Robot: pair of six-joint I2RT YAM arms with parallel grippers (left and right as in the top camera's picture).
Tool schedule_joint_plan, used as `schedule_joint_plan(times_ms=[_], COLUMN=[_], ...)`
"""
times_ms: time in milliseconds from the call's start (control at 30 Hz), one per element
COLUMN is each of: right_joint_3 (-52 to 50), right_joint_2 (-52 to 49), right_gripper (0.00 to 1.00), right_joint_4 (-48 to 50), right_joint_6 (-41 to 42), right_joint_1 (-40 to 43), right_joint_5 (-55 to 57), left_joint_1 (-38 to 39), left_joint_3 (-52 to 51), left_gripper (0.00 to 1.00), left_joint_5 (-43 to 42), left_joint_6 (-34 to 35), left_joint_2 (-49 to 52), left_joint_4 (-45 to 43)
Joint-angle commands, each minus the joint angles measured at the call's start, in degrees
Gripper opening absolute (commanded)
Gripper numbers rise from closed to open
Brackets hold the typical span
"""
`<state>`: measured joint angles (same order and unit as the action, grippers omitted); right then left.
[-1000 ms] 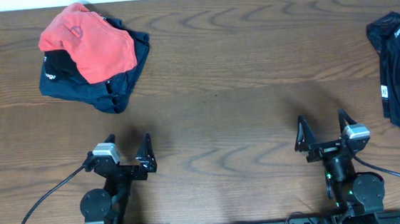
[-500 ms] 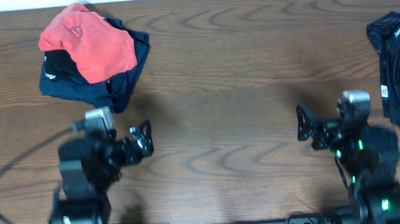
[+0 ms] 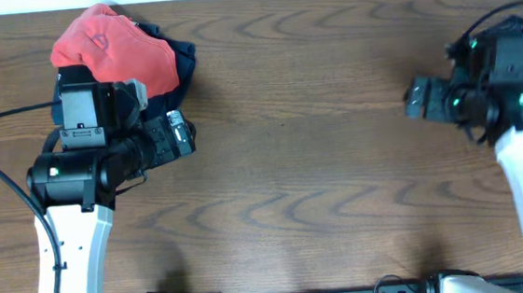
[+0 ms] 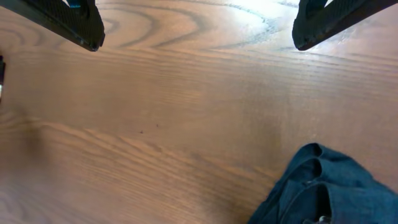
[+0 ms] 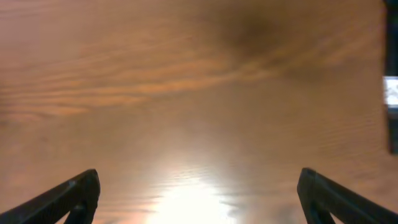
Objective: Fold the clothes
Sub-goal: 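Reach the right gripper to the black jersey at the right edge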
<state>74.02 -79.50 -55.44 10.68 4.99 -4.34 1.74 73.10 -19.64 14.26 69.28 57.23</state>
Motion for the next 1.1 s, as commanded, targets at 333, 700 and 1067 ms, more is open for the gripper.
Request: schedule_joint_plan(times_ms=[333, 700, 1067], right_joint_3=[5.5, 5.5, 5.5], right_joint_2=[-24.0, -35.5, -39.5], right_gripper=[0.97, 0.65, 0.63], right_joint_4=[1.7, 9.9, 16.0], right_joint_6=[2.6, 5.6, 3.3], right_joint_1=[20.7, 25.0, 25.1], right_joint_5=[6.1, 5.0, 9.3], left_joint_1=[0.3, 0.3, 0.3], left_joint_3=[1.4, 1.4, 1.4], left_gripper=[0.98, 0.98, 0.98], left_joint_5=[-5.9, -5.9, -5.8], left_joint_6=[-1.3, -1.3, -1.4], left_joint_2=[-0.1, -0.1, -0.1], left_joint_4=[0.8, 0.6, 0.6])
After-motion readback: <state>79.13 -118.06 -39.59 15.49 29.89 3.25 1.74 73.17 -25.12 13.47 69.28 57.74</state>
